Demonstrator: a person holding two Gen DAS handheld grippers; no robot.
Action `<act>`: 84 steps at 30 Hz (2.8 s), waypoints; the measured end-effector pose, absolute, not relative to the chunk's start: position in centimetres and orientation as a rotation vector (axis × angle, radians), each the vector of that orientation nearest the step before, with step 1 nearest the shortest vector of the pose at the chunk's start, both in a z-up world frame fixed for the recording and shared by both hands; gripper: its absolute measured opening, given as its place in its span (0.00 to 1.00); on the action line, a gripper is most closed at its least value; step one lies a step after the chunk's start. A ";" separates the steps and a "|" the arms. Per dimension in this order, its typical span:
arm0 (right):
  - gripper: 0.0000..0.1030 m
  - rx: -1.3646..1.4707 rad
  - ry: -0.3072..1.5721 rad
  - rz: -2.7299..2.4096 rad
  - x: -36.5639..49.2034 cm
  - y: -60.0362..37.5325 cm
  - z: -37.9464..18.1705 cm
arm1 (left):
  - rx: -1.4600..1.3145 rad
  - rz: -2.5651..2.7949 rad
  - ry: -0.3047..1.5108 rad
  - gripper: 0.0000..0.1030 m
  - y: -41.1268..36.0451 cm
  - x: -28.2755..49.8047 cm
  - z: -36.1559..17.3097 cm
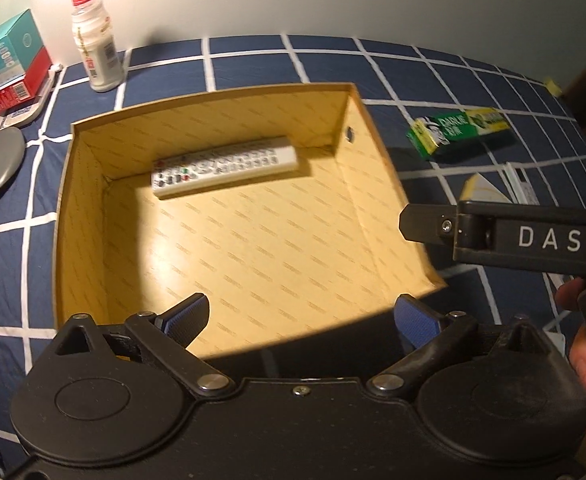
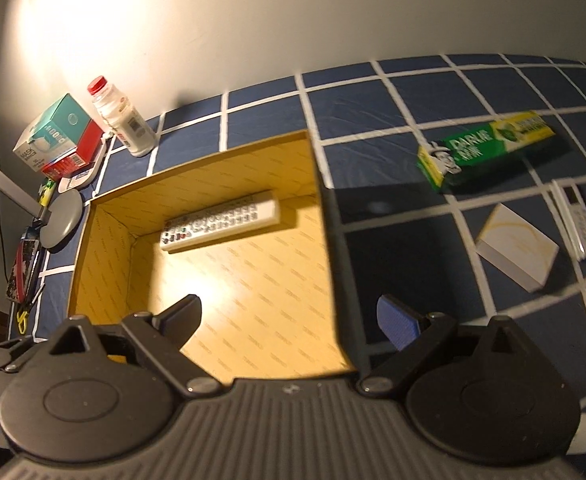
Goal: Organize objects
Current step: 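Move the right tool back toward the white plastic plate, then close the right gripper on the white rectangular plastic plate, then carry the white plate with the right gripper over the box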
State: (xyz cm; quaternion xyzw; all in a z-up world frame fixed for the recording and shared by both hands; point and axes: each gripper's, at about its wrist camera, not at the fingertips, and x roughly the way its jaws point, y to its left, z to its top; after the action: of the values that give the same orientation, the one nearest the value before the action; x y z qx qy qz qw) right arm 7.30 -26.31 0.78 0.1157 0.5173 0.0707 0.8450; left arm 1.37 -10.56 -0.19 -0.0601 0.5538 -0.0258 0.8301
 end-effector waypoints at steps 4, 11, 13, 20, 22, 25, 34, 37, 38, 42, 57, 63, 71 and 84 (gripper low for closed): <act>0.91 0.265 1.093 0.125 5.9 -28.4 0.5 | -0.106 -0.074 1.186 0.98 -12.7 1.0 -0.3; 0.92 0.317 1.099 0.063 3.9 -33.7 0.0 | -0.059 -0.114 1.205 1.00 -17.6 1.2 -0.7; 0.92 0.326 1.099 0.049 3.5 -35.5 -0.2 | -0.047 -0.121 1.207 1.00 -19.3 1.4 -0.8; 0.92 0.350 1.130 -0.022 2.2 -42.2 -1.4 | -0.021 -0.160 1.251 1.00 -25.6 1.9 -2.5; 0.92 0.366 1.154 -0.044 1.8 -44.2 -2.2 | -0.016 -0.177 1.269 1.00 -27.3 1.9 -3.2; 0.92 0.379 1.179 -0.089 1.0 -47.0 -3.4 | 0.000 -0.205 1.297 1.00 -30.0 1.8 -4.3; 0.92 0.428 1.257 -0.167 -2.1 -52.3 -7.5 | 0.054 -0.282 1.387 1.00 -35.8 1.1 -8.6; 0.92 0.442 1.285 -0.189 -3.2 -53.2 -8.9 | 0.063 -0.303 1.416 1.00 -37.0 0.8 -9.9; 0.92 0.447 1.294 -0.196 -3.5 -53.4 -9.3 | 0.067 -0.311 1.423 1.00 -37.4 0.7 -10.3; 0.92 0.455 1.327 -0.211 -4.5 -54.0 -10.7 | 0.065 -0.325 1.441 1.00 -38.5 0.5 -11.4; 0.91 0.446 1.406 -0.206 -4.9 -54.9 -13.7 | 0.035 -0.365 1.490 1.00 -41.1 0.7 -14.3; 0.90 0.482 1.425 -0.188 -4.8 -55.4 -14.5 | 0.033 -0.365 1.494 1.00 -41.5 1.3 -14.9; 0.84 0.502 1.419 -0.162 -4.6 -55.6 -14.9 | 0.046 -0.374 1.503 0.97 -42.2 1.6 -15.5; 0.78 0.494 1.409 -0.150 -4.4 -55.4 -14.5 | 0.053 -0.355 1.505 0.91 -42.2 1.7 -15.3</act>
State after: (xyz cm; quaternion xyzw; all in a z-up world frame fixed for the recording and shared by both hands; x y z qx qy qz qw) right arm -4.45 -55.39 -14.52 0.2244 0.6404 -0.0682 0.7313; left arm 1.65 -42.22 -15.33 0.0241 0.6797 -0.1605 0.7153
